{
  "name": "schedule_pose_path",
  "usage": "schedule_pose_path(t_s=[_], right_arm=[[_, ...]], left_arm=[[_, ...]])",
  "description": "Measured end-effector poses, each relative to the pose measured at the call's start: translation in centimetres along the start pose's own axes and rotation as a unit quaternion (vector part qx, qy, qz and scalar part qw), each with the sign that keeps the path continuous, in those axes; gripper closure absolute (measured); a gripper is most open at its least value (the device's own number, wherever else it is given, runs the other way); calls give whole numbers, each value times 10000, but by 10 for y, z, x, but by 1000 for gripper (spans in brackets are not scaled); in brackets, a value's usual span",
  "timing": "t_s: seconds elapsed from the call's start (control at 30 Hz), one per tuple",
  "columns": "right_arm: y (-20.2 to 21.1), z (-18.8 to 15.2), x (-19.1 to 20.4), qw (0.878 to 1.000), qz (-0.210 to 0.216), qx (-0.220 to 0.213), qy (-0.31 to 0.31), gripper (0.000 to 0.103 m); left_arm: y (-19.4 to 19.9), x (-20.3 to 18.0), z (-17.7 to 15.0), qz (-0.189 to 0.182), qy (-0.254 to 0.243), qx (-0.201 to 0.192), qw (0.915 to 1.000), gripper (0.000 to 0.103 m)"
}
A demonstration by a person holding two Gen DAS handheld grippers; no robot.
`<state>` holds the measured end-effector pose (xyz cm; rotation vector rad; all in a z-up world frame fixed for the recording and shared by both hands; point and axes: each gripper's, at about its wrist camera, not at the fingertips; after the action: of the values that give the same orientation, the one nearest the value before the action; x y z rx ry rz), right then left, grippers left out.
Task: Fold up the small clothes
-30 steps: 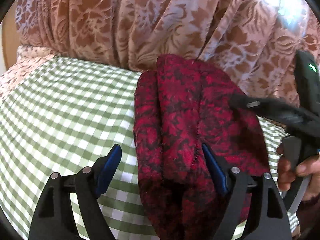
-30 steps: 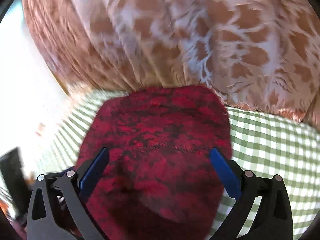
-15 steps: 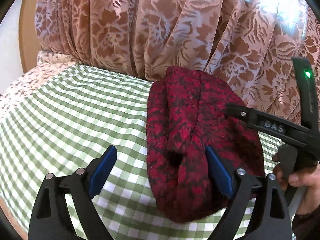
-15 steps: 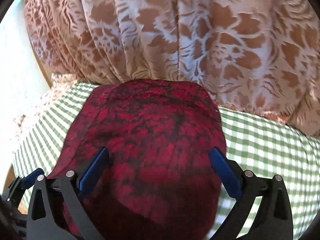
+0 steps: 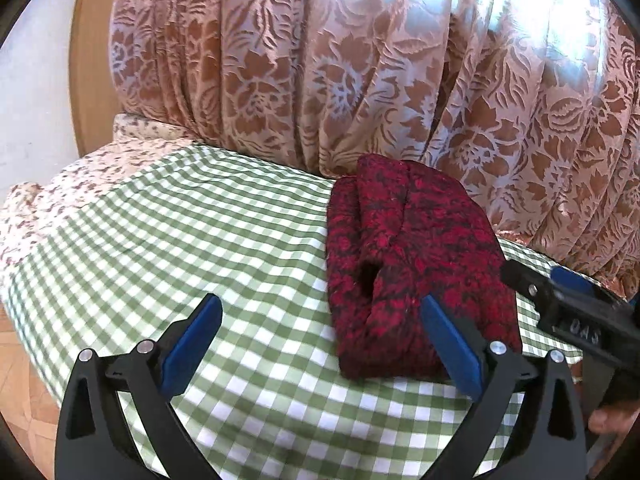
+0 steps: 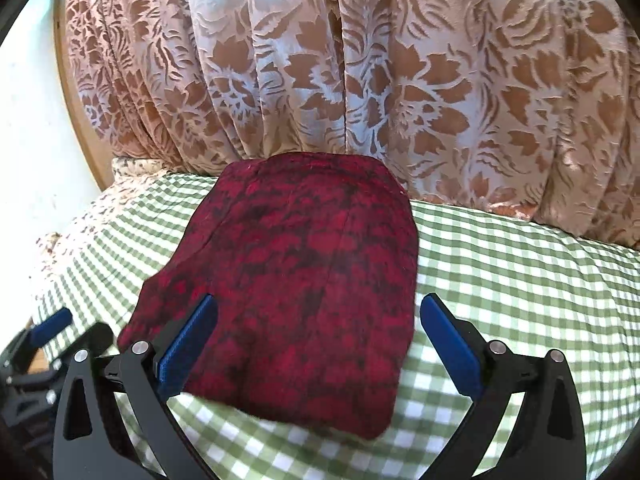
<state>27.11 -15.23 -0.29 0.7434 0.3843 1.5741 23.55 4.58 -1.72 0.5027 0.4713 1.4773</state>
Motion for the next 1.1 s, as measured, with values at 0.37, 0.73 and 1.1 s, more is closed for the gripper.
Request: schedule_pose_path(t_s=[0.37, 0.73, 1.1], right_arm=[[47, -45, -13, 9986, -374, -352, -152, 3], [72, -71, -22, 9977, -501, -338, -306, 3], [93, -80, -23, 9975, -377, -524, -286, 3]], left_arm=[[40, -9, -23, 288, -104, -110, 9995, 2], [61, -16, -46, 630, -249, -64, 9977, 2], [81, -22, -51, 602, -263, -233, 9976, 2]])
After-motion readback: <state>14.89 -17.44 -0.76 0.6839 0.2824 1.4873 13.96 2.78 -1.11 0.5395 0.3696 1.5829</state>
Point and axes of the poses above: each gripper's, at about its wrist camera, not at the fingertips, and y roughly against the way its jaws point, x to its left, z to its top, and after that the axes turned 11 degrees about -y, right-handed
